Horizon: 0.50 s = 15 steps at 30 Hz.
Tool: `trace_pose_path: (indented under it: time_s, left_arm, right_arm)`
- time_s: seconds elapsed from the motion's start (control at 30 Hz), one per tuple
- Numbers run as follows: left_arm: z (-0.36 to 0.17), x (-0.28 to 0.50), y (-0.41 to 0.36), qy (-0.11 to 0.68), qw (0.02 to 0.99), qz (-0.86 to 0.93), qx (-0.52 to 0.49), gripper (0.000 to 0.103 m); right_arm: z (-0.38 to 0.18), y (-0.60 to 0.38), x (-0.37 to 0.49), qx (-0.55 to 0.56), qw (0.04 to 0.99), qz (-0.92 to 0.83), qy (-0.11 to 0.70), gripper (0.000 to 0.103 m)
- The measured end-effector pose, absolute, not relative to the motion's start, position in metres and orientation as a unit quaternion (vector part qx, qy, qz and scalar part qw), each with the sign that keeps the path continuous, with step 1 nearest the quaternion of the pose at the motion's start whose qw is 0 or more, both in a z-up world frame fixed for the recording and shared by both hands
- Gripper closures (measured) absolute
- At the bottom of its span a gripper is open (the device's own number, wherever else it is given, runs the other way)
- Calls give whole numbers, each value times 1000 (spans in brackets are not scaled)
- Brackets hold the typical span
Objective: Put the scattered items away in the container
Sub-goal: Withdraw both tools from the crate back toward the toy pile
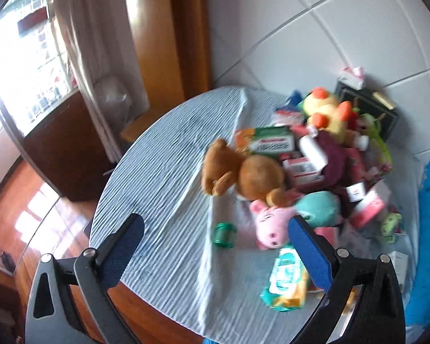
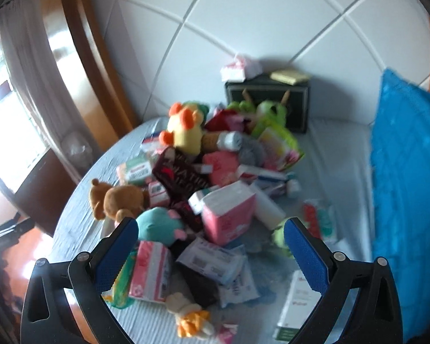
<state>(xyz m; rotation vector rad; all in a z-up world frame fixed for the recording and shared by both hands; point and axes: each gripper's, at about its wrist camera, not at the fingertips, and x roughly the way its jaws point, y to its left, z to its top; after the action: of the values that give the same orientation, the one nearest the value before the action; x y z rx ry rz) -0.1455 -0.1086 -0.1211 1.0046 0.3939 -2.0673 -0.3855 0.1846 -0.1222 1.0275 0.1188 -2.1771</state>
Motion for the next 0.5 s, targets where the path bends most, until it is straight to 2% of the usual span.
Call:
trace_pose_path:
  time_s: [0.27, 0.5]
  left_arm:
    - [-168, -157, -157, 109, 369, -819, 425, 1]
    - [-203, -174, -227, 81, 304, -839, 445, 1]
  right_arm:
    - [-153, 129, -380, 425, 341, -836, 64, 0]
    - [-179, 47, -353, 454, 314, -833, 30, 0]
